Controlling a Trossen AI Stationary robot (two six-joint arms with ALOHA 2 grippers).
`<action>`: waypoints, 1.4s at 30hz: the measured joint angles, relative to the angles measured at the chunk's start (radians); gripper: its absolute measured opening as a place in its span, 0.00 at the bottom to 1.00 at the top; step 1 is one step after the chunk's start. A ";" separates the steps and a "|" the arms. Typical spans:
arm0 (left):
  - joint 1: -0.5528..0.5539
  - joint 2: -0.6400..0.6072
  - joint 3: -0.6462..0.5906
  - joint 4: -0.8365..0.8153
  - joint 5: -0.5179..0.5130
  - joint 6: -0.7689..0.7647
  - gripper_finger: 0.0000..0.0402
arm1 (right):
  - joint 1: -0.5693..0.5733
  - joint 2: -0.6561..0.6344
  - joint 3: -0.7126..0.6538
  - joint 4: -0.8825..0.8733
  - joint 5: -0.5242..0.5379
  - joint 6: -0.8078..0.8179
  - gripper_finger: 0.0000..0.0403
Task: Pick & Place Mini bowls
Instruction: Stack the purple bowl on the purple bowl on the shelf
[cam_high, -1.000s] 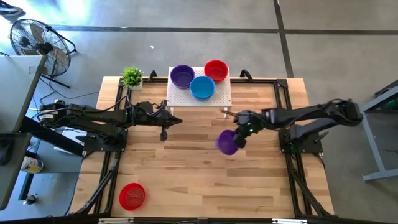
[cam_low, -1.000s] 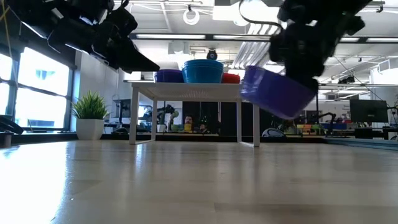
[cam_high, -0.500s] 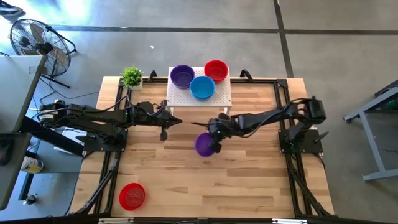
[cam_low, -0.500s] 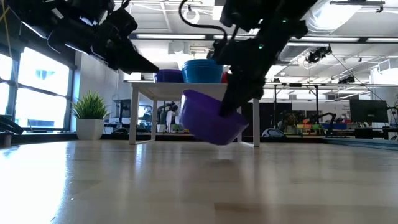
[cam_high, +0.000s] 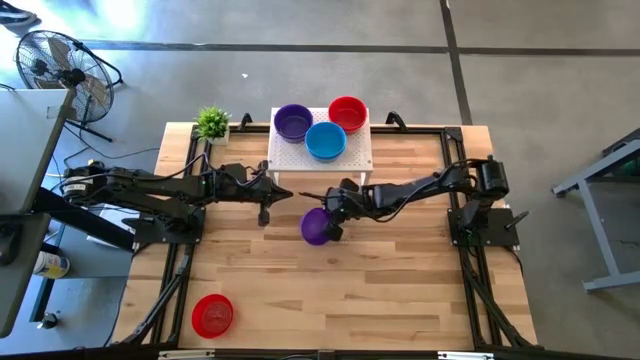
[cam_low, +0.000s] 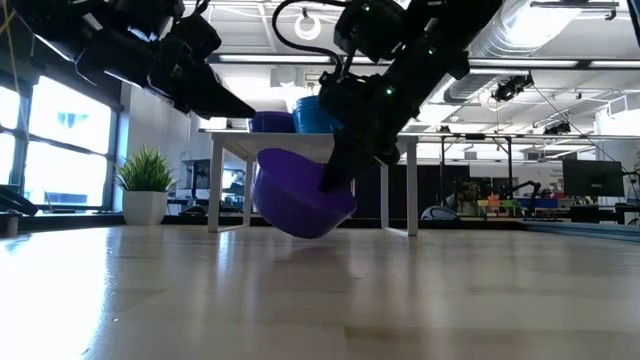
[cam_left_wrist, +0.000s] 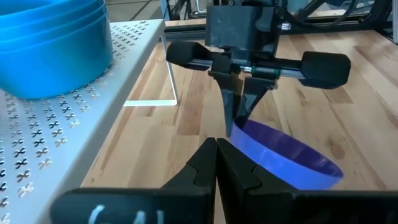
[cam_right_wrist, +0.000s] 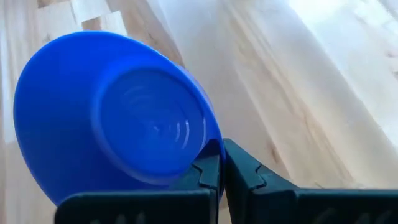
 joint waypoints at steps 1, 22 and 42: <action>0.000 0.000 0.000 0.000 0.000 0.000 0.01 | 0.000 0.000 0.000 0.003 0.013 -0.002 0.00; 0.000 0.000 0.000 0.002 -0.003 0.000 0.01 | 0.000 0.036 -0.004 0.034 -0.022 -0.040 0.00; -0.071 0.030 0.000 -0.010 0.116 -0.027 0.01 | 0.099 -0.054 -0.076 0.069 0.095 -0.222 0.00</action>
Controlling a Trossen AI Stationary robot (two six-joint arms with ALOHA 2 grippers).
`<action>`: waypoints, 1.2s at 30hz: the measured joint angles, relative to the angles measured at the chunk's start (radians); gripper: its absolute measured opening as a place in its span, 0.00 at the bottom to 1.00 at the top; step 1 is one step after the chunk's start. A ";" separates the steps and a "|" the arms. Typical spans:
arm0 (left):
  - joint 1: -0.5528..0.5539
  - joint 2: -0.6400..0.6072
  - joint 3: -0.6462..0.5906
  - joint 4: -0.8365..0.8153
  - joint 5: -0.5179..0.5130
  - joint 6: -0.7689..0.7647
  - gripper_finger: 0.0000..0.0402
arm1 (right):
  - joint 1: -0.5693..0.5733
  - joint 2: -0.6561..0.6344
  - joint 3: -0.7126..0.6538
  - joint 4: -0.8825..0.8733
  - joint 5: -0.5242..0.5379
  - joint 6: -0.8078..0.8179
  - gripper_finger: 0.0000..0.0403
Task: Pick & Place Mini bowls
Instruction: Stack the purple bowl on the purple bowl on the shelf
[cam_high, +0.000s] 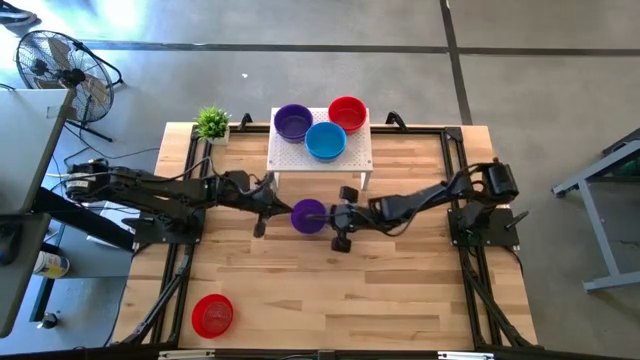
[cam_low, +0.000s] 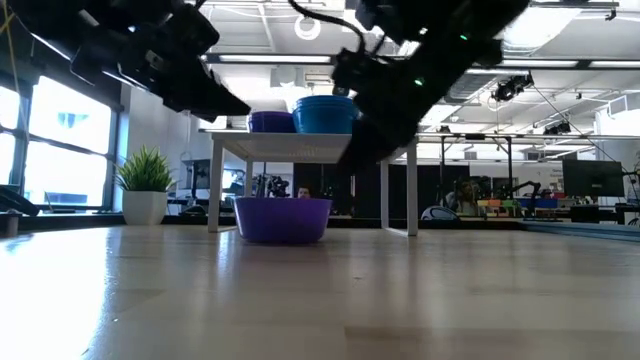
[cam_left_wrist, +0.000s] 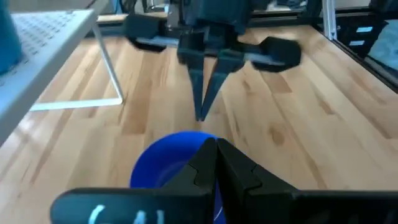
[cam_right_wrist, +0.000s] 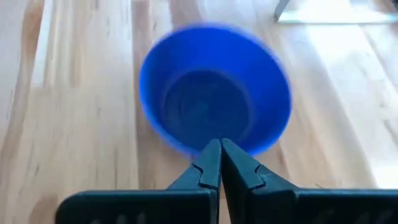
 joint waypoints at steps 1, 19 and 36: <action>-0.024 0.004 0.002 0.003 -0.031 0.001 0.01 | 0.008 -0.012 -0.031 0.027 0.000 -0.001 0.00; -0.116 0.109 0.229 -0.456 -0.400 -0.470 0.36 | 0.267 -0.434 -0.446 0.249 0.310 0.093 0.00; 0.055 0.371 0.226 -0.367 -0.220 -0.596 0.51 | 0.310 -0.494 -0.485 0.287 0.364 0.086 0.00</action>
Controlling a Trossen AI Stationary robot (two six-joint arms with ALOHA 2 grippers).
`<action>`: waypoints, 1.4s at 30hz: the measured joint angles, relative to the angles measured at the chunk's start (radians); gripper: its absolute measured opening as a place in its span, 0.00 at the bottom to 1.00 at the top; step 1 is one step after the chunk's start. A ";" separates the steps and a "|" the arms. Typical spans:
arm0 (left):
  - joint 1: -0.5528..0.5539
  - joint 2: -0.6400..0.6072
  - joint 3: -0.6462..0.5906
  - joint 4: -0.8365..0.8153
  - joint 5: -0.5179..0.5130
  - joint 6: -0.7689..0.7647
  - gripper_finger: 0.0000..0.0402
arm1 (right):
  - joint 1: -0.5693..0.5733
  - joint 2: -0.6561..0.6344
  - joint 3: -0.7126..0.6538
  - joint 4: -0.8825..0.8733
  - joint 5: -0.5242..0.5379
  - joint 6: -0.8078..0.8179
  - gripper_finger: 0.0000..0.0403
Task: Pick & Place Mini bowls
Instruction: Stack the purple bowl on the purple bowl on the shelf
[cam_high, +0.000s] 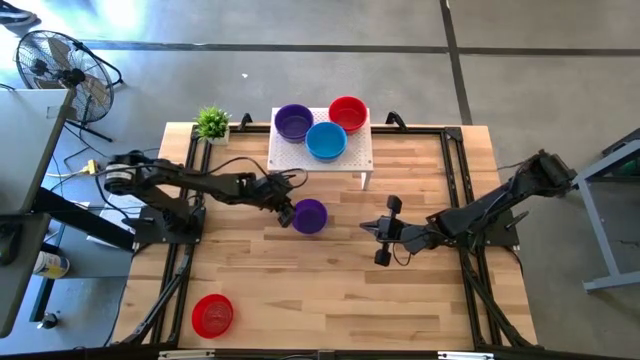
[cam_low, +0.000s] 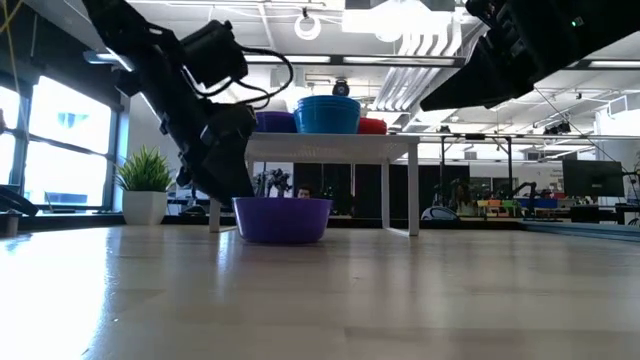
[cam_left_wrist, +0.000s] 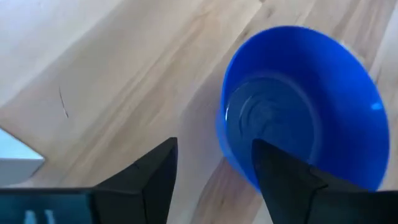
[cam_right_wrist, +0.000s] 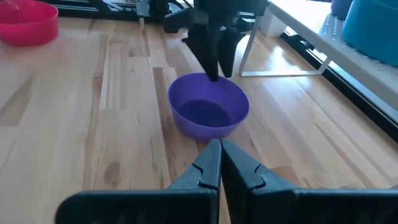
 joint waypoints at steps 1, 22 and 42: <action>0.000 0.009 0.000 0.003 0.003 0.003 0.50 | 0.000 0.000 0.000 0.000 0.000 0.000 0.00; -0.002 0.045 0.003 0.001 0.086 0.085 0.03 | 0.000 0.000 0.000 0.000 0.001 -0.016 0.00; -0.101 -0.026 0.488 -0.563 -0.044 0.171 0.01 | 0.000 0.000 0.001 -0.014 -0.001 -0.016 0.00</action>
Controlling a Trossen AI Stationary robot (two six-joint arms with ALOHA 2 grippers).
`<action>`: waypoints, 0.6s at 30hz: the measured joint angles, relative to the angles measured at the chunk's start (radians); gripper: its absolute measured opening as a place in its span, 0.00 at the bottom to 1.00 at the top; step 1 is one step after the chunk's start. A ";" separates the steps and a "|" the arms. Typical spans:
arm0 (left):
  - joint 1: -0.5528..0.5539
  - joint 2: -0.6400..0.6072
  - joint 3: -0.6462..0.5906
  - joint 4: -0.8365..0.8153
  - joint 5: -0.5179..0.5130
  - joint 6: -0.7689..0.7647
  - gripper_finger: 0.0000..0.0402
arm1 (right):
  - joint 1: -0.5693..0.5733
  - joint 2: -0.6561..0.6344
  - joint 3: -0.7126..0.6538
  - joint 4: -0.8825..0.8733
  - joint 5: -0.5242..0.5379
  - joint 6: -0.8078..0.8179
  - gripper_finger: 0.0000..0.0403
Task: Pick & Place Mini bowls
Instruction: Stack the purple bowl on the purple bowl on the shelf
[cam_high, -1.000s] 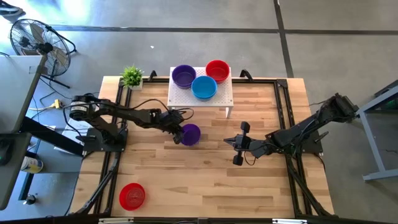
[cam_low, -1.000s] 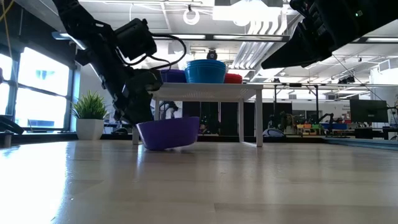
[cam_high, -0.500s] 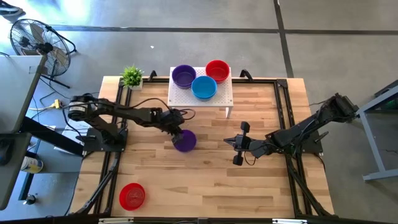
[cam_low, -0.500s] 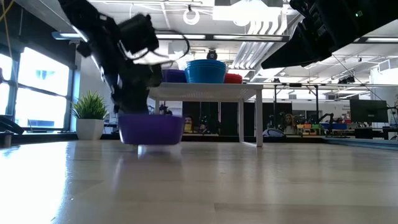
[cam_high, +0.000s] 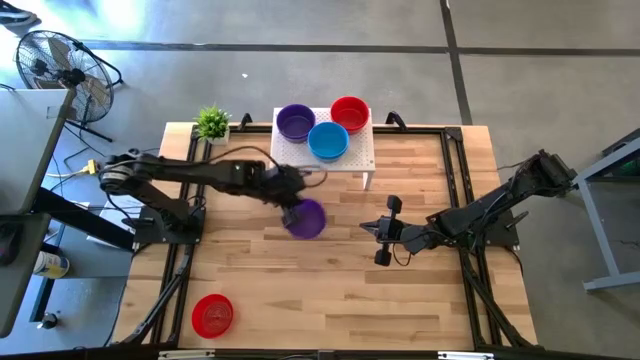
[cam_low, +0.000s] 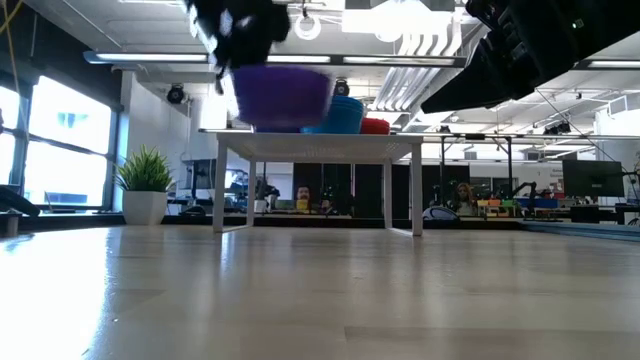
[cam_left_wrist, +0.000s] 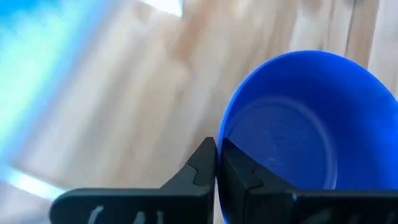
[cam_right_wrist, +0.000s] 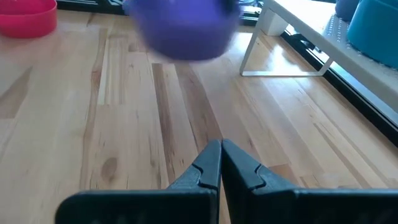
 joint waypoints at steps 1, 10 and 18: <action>0.002 -0.003 0.034 -0.016 -0.037 -0.005 0.01 | 0.000 0.000 0.000 0.000 -0.001 0.000 0.00; 0.107 -0.055 0.290 -0.238 -0.184 -0.047 0.01 | 0.000 0.000 0.000 -0.002 -0.002 0.000 0.00; 0.320 -0.058 0.395 -0.244 -0.199 -0.071 0.01 | 0.000 0.000 0.000 -0.001 -0.003 -0.002 0.00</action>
